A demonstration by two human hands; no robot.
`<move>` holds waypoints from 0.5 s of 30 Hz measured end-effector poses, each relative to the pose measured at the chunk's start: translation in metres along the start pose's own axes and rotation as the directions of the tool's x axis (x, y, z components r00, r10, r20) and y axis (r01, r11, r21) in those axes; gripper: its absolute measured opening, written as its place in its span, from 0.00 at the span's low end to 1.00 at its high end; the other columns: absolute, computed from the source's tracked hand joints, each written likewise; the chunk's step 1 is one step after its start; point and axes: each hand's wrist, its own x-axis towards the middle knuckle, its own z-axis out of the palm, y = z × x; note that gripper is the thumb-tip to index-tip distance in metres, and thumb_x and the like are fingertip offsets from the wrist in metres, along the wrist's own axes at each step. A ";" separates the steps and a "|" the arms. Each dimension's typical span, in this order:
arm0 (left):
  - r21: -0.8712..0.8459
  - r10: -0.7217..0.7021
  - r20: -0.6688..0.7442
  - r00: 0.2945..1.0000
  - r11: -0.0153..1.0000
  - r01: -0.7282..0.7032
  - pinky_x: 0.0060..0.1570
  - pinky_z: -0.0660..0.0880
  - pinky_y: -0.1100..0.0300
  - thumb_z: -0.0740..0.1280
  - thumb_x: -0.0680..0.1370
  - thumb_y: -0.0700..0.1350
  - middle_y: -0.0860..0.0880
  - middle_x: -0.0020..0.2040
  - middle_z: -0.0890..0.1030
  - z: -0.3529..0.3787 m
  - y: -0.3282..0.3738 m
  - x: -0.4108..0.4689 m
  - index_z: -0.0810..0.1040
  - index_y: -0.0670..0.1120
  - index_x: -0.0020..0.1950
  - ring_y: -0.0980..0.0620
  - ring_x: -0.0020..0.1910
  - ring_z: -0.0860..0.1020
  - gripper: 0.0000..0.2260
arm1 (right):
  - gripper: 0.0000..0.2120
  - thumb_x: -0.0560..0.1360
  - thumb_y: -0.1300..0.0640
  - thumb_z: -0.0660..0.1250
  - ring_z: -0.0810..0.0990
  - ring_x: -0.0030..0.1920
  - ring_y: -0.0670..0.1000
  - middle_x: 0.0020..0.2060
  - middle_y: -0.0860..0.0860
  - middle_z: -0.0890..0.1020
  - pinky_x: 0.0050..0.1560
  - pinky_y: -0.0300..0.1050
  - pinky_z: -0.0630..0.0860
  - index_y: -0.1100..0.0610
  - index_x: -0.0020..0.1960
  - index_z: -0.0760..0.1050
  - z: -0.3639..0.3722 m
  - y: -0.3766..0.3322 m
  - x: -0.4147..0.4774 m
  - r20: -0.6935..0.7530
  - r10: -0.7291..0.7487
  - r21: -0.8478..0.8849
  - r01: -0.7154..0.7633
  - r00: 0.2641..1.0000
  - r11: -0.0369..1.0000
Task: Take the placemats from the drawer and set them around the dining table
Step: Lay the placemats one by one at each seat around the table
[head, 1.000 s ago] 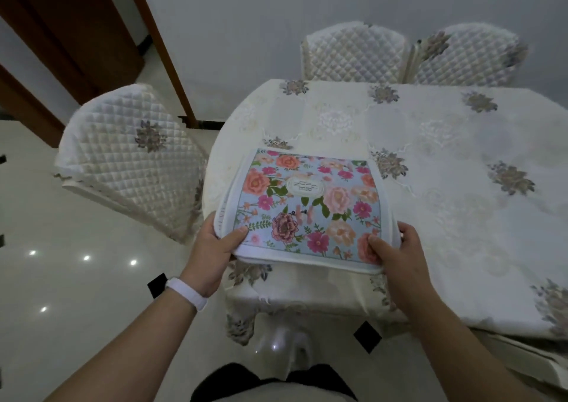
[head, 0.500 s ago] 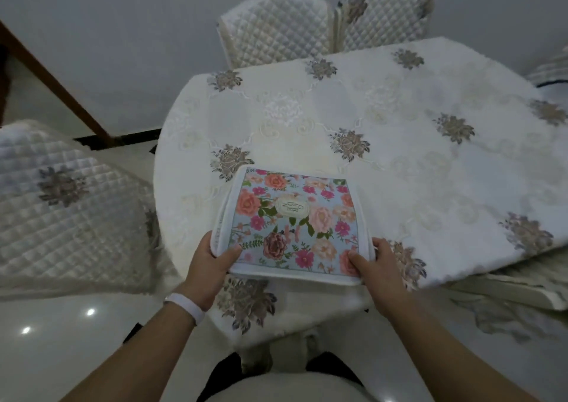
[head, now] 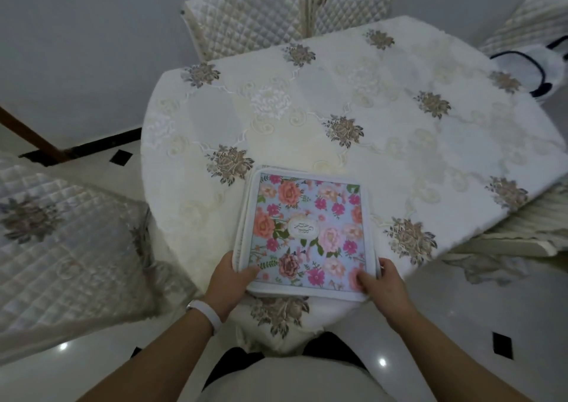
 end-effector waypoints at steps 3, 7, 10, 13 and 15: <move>0.030 0.003 -0.007 1.000 1.000 -0.003 0.41 0.80 0.55 0.72 0.75 0.42 0.49 0.50 0.81 -0.009 0.003 0.004 0.74 0.50 0.54 0.48 0.47 0.82 0.11 | 0.17 0.74 0.56 0.74 0.82 0.43 0.44 0.46 0.47 0.82 0.34 0.34 0.75 0.55 0.59 0.72 -0.001 0.001 0.001 -0.024 0.009 -0.050 -0.010 1.000 0.999; 0.132 0.088 -0.104 0.991 0.988 -0.074 0.44 0.77 0.57 0.71 0.76 0.42 0.50 0.51 0.78 -0.019 0.013 0.014 0.72 0.49 0.59 0.52 0.48 0.79 0.14 | 0.17 0.71 0.59 0.75 0.81 0.40 0.43 0.46 0.51 0.82 0.35 0.36 0.75 0.57 0.58 0.74 -0.005 -0.003 0.003 -0.094 -0.059 -0.184 0.041 0.994 0.982; 0.281 0.184 -0.099 0.978 0.948 -0.150 0.47 0.76 0.55 0.70 0.76 0.43 0.51 0.50 0.77 -0.018 0.026 0.023 0.74 0.47 0.61 0.52 0.48 0.78 0.14 | 0.25 0.72 0.57 0.73 0.78 0.52 0.53 0.57 0.58 0.77 0.53 0.50 0.77 0.63 0.67 0.72 -0.009 -0.007 0.010 -0.116 -0.113 -0.316 0.071 0.987 0.946; 0.400 0.259 -0.067 0.964 0.892 -0.212 0.47 0.75 0.56 0.68 0.77 0.43 0.49 0.51 0.78 -0.015 0.040 0.031 0.75 0.45 0.62 0.51 0.48 0.77 0.14 | 0.25 0.74 0.57 0.72 0.78 0.56 0.55 0.58 0.57 0.76 0.57 0.53 0.75 0.63 0.67 0.71 -0.007 -0.014 0.018 -0.104 -0.113 -0.316 0.075 0.988 0.946; 0.465 0.269 -0.037 0.962 0.857 -0.222 0.45 0.74 0.57 0.67 0.77 0.43 0.49 0.50 0.78 -0.012 0.048 0.039 0.75 0.44 0.64 0.51 0.46 0.77 0.16 | 0.16 0.74 0.58 0.72 0.80 0.46 0.53 0.48 0.53 0.80 0.47 0.50 0.77 0.63 0.59 0.76 -0.004 -0.023 0.023 -0.085 -0.115 -0.284 0.086 0.990 0.955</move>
